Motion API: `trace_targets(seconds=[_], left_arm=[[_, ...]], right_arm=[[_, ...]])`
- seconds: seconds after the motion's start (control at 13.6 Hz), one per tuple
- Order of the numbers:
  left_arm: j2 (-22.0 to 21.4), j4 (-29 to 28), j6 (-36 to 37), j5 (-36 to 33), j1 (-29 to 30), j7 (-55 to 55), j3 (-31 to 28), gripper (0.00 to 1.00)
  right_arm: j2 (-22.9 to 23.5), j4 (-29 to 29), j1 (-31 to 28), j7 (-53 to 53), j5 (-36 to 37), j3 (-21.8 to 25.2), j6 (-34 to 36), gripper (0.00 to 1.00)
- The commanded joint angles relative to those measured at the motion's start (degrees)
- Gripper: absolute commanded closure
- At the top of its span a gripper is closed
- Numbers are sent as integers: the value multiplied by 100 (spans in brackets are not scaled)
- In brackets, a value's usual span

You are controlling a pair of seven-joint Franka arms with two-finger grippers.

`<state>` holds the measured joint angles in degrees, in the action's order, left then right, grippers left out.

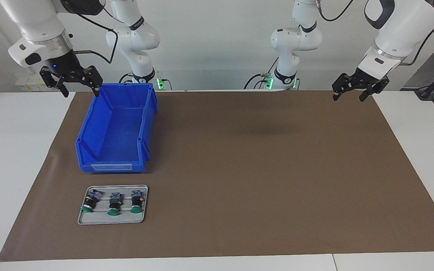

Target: Place and press button with both arms

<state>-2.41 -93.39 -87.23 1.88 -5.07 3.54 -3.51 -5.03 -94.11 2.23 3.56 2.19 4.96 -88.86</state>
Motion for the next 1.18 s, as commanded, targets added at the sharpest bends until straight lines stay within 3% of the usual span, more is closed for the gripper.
trace_targets(seconds=[0.0,0.89,1.11], left_arm=[[-75,-65,48,-3,23,33,8,0],[-75,-65,48,-3,23,33,8,0],[-75,-65,48,-3,23,33,8,0]], right_arm=[[-33,7,6,-128,98,-21,80,0],[-95,-11,-29,-57,54,-12,167,0],[-17,-125,6,-119,36,-21,-210,0]])
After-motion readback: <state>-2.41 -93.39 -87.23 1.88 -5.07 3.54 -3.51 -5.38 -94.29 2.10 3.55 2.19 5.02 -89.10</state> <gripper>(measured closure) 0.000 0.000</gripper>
